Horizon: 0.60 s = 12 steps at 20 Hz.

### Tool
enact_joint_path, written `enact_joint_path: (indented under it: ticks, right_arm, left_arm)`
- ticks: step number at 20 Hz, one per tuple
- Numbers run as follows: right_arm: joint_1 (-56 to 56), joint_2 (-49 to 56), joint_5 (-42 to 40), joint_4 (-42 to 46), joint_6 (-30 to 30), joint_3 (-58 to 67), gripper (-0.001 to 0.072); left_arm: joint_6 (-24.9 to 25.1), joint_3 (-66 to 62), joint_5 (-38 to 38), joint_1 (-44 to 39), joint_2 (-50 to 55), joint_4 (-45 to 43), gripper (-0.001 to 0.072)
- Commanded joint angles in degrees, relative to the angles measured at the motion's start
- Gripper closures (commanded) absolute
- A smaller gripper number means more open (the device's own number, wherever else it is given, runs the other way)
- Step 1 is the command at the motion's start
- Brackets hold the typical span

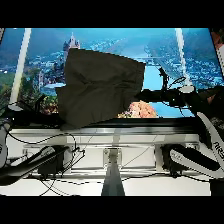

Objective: Fold the clothes and pants, and hang the long-sleeved shirts on hangers.

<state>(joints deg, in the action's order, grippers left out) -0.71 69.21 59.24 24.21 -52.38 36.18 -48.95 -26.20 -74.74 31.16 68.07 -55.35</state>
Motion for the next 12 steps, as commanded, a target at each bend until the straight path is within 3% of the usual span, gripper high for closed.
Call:
enact_joint_path:
  ticks: [1,5,9,12]
  right_arm:
    - [-0.07,-0.07,7.13,-0.07,2.82,1.81,0.0688]
    - [-0.07,-2.6,10.84,0.24,3.26,8.44,0.0688]
    - [-0.07,-6.8,10.54,0.2,3.26,21.07,0.0688]
    - [-0.07,-8.76,10.21,-0.44,3.17,31.71,0.0688]
  left_arm:
    - [9.2,-0.11,-3.5,0.0,-0.57,9.75,0.0695]
    - [15.26,-5.51,-5.07,0.02,-5.33,24.2,0.0696]
    - [15.61,-21.53,-4.96,0.07,-12.04,34.69,0.0697]
    - [15.61,-33.75,1.88,0.09,-16.57,45.48,0.0696]
